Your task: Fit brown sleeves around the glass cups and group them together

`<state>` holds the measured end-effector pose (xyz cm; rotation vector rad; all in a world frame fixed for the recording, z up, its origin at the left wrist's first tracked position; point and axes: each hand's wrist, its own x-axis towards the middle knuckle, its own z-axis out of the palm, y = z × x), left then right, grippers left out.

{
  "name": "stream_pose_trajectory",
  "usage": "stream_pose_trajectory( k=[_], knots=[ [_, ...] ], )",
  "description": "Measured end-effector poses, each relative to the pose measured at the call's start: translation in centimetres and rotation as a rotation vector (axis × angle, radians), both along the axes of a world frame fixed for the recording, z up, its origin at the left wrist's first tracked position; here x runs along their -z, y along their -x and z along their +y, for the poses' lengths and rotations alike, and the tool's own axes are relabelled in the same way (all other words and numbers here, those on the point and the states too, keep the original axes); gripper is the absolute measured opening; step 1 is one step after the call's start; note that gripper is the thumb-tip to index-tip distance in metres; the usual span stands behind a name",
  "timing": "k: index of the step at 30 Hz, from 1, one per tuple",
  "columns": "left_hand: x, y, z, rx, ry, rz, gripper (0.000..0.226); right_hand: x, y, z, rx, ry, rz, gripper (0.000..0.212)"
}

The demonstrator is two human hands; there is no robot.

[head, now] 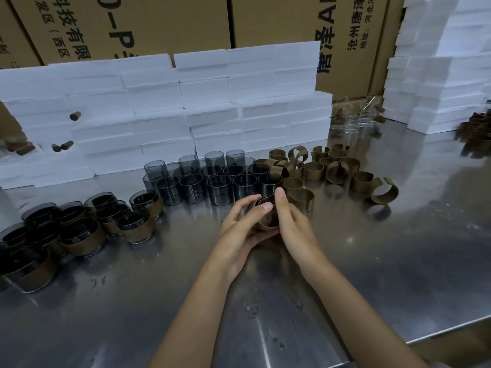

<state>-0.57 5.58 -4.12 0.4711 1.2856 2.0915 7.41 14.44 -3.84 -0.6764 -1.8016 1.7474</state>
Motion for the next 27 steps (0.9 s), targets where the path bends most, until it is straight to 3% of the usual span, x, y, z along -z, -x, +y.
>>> stream_pose_trajectory(
  k=[5, 9, 13, 18, 23, 27],
  knots=[
    [0.0, 0.0, 0.0, 0.024, -0.009, -0.025, 0.061, 0.2, 0.4, -0.1, 0.051, 0.038, 0.028, 0.075],
    [0.2, -0.4, 0.0, 0.045, -0.004, -0.026, 0.065, 0.6, 0.6, 0.6, 0.156, 0.072, 0.053, 0.054],
    [0.1, -0.2, 0.1, 0.046, -0.019, -0.029, 0.047, 1.0, 0.5, 0.9, 0.119, 0.079, 0.057, 0.044],
    [-0.4, 0.1, 0.3, -0.033, 0.028, -0.078, 0.046, 0.7, 0.9, 1.2, 0.048, 0.302, 0.114, 0.017],
    [-0.1, -0.4, 0.8, -0.079, 0.113, 0.0, 0.015, -0.5, 1.5, 0.9, 0.055, 0.53, 0.079, 0.023],
    [0.1, -0.4, 0.9, -0.162, 0.147, -0.025, 0.017, -0.1, 2.0, 0.2, 0.09, 0.542, 0.102, 0.02]
  ],
)
